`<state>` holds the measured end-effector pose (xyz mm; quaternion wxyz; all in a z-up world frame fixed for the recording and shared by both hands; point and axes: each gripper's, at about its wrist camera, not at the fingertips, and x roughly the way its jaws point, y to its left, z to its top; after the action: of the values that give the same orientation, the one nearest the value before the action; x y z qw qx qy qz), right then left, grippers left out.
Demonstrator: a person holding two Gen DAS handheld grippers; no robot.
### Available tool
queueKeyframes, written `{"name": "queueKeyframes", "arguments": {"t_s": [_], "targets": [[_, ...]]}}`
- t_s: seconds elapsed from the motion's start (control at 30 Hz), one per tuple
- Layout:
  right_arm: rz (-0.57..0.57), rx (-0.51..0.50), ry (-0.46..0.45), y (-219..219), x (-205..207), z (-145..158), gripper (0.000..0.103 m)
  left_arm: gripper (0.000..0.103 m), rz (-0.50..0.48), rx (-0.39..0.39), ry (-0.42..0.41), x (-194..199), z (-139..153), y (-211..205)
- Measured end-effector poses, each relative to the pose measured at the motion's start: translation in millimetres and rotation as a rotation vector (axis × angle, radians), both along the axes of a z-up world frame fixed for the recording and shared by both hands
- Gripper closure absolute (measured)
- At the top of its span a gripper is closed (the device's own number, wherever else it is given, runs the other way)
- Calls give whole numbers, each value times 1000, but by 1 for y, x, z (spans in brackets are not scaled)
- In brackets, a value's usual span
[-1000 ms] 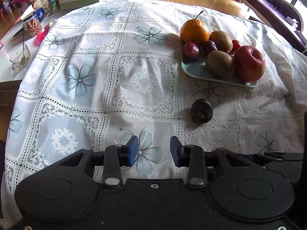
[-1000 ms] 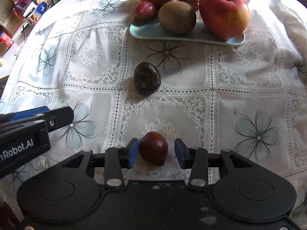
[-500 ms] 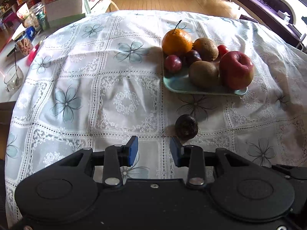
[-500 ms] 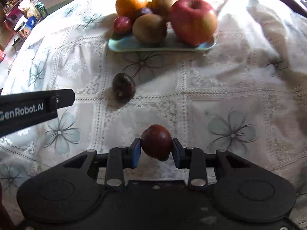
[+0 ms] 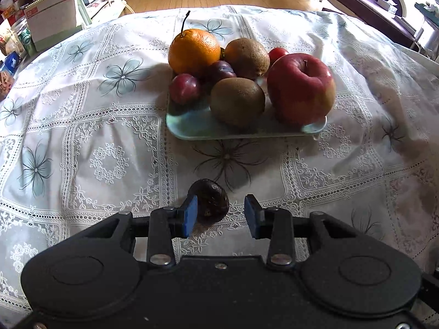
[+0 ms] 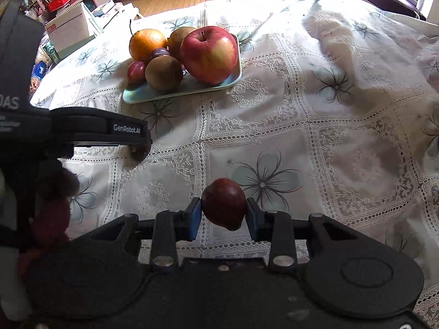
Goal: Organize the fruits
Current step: 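Close the right gripper on the dark red plum while the left grasps the black plum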
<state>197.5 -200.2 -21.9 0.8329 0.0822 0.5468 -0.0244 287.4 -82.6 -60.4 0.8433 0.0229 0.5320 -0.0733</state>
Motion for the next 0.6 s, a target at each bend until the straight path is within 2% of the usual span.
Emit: {"name": "queueKeyframes", "arguments": {"t_s": [0.17,0.27,0.37,0.5,0.6], "targets": [[-9,19,-4,-9,-4,-2,67,56,43,26,18,7,-17,-2],[-12,26,-1,-13,-7,-4,67,54,81,69,11,11,-27,-3],[-13,31,0,-15,-9,-6,67,53,98,53,42,17,-37,0],[-16,34,-6,-15,-12,-4,67,54,99,42,52,22,-35,2],[-25,40,-15,-15,-15,3,67,55,98,48,27,19,-30,3]]}}
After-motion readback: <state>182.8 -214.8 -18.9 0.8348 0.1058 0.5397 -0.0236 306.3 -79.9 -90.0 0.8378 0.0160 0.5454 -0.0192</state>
